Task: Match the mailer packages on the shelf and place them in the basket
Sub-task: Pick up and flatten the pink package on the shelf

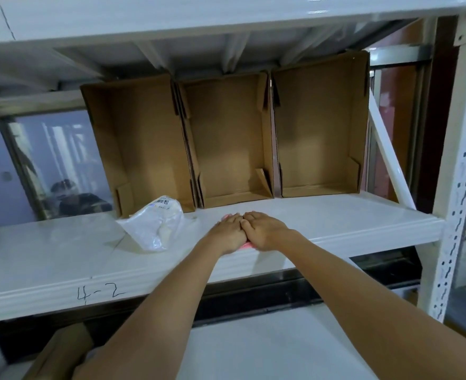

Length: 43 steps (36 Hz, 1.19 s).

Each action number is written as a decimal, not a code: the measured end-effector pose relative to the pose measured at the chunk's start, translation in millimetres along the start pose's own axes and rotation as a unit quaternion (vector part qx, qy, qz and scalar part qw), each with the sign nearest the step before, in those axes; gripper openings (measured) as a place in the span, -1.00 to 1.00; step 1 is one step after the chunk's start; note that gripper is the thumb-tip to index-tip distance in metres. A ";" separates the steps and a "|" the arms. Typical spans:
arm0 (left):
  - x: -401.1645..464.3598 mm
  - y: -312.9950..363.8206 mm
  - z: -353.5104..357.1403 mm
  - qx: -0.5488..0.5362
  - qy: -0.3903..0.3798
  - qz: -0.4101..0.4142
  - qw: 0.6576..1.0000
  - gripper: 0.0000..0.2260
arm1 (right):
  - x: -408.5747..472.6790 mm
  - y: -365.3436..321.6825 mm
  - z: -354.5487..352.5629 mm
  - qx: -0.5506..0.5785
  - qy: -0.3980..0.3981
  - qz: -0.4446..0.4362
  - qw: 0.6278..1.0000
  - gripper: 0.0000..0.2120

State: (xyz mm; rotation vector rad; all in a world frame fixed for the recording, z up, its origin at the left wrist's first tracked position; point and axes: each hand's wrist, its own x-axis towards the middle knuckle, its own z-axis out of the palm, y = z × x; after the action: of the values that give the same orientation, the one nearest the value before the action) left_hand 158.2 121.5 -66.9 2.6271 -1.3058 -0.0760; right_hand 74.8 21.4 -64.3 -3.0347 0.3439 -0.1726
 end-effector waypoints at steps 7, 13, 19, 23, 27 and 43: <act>-6.8 8.9 -4.7 -0.010 0.012 0.000 1.000 -0.58 | -1.6 -2.5 -4.6 0.015 0.013 0.023 1.000 -0.57; -4.6 4.2 -2.6 -0.012 0.022 -0.010 1.000 -0.53 | 4.3 -0.7 -1.9 0.043 0.017 0.030 0.998 -0.58; -5.0 3.7 -2.0 0.030 -0.019 -0.029 0.999 -0.46 | -3.4 -4.5 -2.6 0.034 0.021 0.043 0.998 -0.52; -0.8 0.8 -2.8 0.041 -0.018 -0.045 0.998 -0.45 | -5.4 -7.6 -5.1 0.032 0.020 0.068 0.997 -0.50; -3.5 5.7 0.0 0.085 -0.009 -0.060 0.995 -0.47 | -5.3 -7.8 -4.1 0.035 0.006 0.074 0.997 -0.49; -24.5 -1.4 -4.8 0.049 -0.045 -0.063 0.996 -0.46 | 2.6 -8.2 -1.3 -0.004 -0.019 0.139 0.990 -0.44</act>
State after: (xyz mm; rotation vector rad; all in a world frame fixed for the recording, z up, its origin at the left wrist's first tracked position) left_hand 145.1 142.7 -63.6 2.8176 -1.1978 -0.1540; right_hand 79.0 28.7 -62.0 -2.9502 0.7578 -0.0933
